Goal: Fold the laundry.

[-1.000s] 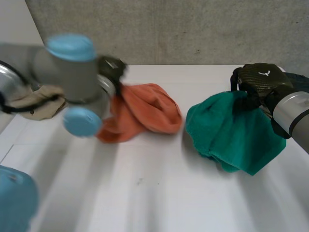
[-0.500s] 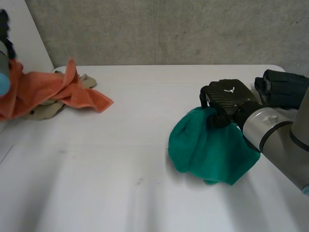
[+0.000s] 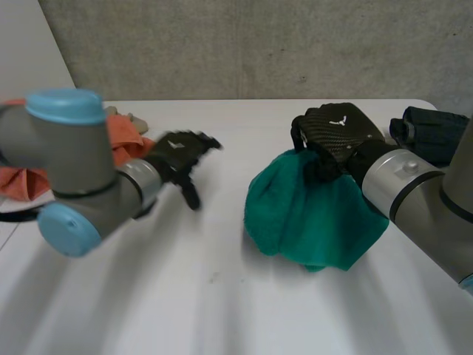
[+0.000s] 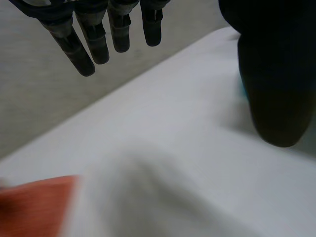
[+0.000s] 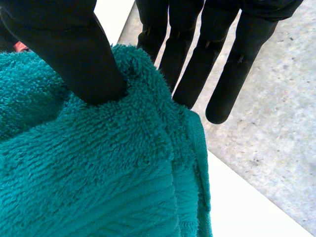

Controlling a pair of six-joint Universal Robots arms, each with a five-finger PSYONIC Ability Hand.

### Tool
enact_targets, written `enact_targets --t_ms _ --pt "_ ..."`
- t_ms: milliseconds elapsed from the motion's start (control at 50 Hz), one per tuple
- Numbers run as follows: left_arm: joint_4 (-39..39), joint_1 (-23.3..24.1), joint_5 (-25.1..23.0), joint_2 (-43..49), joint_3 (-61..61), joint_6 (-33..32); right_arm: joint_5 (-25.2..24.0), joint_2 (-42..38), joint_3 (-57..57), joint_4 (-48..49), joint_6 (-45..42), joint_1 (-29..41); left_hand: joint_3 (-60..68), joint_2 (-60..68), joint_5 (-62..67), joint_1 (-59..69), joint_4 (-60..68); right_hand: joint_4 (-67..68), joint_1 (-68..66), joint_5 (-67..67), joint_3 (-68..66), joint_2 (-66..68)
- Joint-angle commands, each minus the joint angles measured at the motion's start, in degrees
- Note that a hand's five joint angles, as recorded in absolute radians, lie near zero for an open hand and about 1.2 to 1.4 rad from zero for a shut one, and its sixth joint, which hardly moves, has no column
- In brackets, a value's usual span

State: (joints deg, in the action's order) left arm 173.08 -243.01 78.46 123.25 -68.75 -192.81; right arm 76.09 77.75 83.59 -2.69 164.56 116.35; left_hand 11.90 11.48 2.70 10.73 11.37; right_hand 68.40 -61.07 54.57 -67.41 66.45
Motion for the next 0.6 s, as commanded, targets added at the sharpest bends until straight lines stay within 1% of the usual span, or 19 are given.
enact_targets --t_ms 20,60,140,160,180,200,220,300,360,420,520,600 --pt "0.42 8.07 0.11 3.75 0.63 5.95 -0.16 -2.77 0.26 -0.21 -0.47 0.81 -1.9 -1.48 -2.7 -0.73 -1.37 11.6 -18.93 15.43 -12.59 13.55" --pt "0.42 9.04 0.29 5.5 1.86 6.31 -0.16 -3.65 0.26 -0.3 -0.65 0.72 -1.9 -1.48 -2.7 -0.73 -1.37 11.6 -18.93 15.43 -12.59 13.55" --pt "-0.28 10.71 1.69 10.16 5.82 6.13 -0.16 -5.23 0.0 -1.43 -1.09 -0.16 -1.9 -1.48 -2.7 -0.73 -1.37 -10.23 2.9 -6.4 9.24 -8.28" --pt "-0.89 11.06 2.83 11.39 7.13 6.13 -0.07 -5.24 -0.09 -2.57 -1.17 -0.77 -1.9 -1.48 -2.7 -0.73 -1.37 -30.27 22.95 -26.44 29.29 -28.32" --pt "-1.25 11.15 3.45 11.92 7.84 6.13 -0.07 -5.15 -0.09 -3.36 -1.18 -1.12 -1.9 -1.48 -2.7 -0.73 -1.37 -43.79 36.47 -39.96 42.81 -41.85" --pt "-1.69 11.24 4.06 12.19 8.37 6.13 -0.07 -4.97 -0.09 -4.24 -1.18 -1.47 -1.9 -1.48 -2.7 -0.73 -1.37 -54.59 47.26 -50.76 53.6 -52.64" --pt "-2.21 11.24 4.68 12.37 8.89 6.13 -0.07 -4.71 -0.09 -5.21 -1.09 -1.91 -1.9 -1.48 -2.7 -0.73 -1.37 -58.4 51.07 -54.57 57.41 -56.45" --pt "-3.97 10.89 6.0 12.02 10.3 6.22 0.9 -1.38 -0.53 -9.43 -0.3 -4.98 -1.9 -1.48 -2.7 -0.73 -1.37 -58.4 51.07 -54.57 57.41 -56.45" --pt "-3.89 10.36 5.21 11.58 10.83 5.69 3.0 1.61 -0.79 -13.38 1.98 -8.24 -1.9 -1.48 -2.7 -0.73 -1.37 -58.4 51.07 -54.57 57.41 -56.45" --pt "-4.15 10.19 3.63 11.75 11.88 4.2 3.54 3.11 -0.27 -17.78 3.92 -10.7 -1.9 -1.48 -2.7 -0.73 -1.37 -58.4 51.07 -54.57 57.41 -56.45" --pt "-5.2 10.98 2.14 13.07 13.64 2.01 2.92 1.1 2.8 -21.65 5.42 -11.5 -1.9 -1.48 -2.7 -0.73 -1.37 -58.4 51.07 -54.57 57.41 -56.45" --pt "-6.7 12.47 2.22 14.83 15.57 1.47 1.61 -2.15 5.79 -20.26 6.03 -9.57 -1.9 -1.48 -2.7 -0.73 -1.37 -58.25 50.92 -54.42 57.26 -56.3"
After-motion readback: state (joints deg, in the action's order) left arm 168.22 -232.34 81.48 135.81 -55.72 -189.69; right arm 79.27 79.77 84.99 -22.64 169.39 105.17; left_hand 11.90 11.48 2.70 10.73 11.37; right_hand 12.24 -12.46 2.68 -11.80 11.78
